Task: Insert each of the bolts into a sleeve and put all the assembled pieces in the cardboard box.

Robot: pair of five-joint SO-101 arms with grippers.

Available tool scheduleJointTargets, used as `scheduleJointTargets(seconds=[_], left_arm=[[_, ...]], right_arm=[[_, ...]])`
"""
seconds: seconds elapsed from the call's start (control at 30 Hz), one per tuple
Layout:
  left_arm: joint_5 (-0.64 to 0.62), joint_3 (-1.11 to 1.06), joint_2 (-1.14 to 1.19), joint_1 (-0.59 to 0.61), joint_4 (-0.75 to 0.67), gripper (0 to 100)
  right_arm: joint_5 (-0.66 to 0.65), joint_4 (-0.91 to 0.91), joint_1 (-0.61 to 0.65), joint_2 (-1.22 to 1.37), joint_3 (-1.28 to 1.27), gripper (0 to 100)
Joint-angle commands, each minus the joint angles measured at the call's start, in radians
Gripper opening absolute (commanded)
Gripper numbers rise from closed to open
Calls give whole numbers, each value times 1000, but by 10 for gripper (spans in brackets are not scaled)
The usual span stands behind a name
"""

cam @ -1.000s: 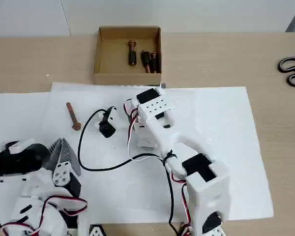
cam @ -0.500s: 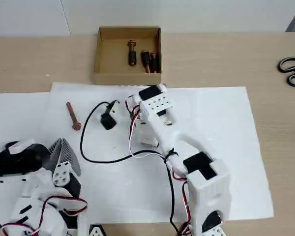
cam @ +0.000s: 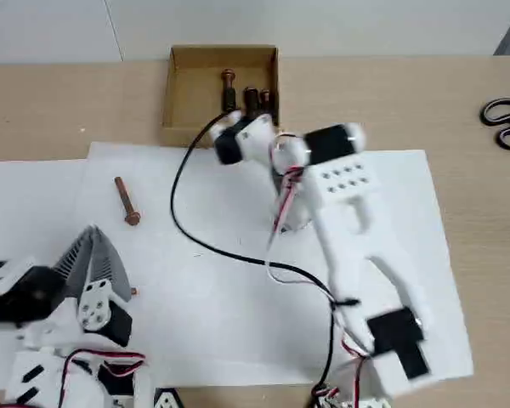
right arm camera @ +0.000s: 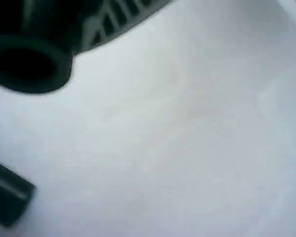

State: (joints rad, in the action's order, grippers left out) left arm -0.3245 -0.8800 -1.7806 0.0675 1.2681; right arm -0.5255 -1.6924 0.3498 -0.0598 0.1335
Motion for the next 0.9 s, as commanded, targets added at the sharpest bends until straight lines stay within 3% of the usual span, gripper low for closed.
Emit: scheduleJointTargets(seconds=[0.0,0.13,0.43,0.67,0.87], left_arm=[[-3,77,135,64,-52,6],[-9,269,370,92,-3,6],[-244,693,747,97,381,6],[-431,653,824,100,483,7],[-506,430,884,216,483,10]], right_arm=[[15,-24,-71,-180,-11,9],[14,-22,-139,-323,-127,4],[23,-16,-300,-590,-405,4],[23,-15,-506,-768,-540,4],[20,-15,-587,-871,-658,4]])
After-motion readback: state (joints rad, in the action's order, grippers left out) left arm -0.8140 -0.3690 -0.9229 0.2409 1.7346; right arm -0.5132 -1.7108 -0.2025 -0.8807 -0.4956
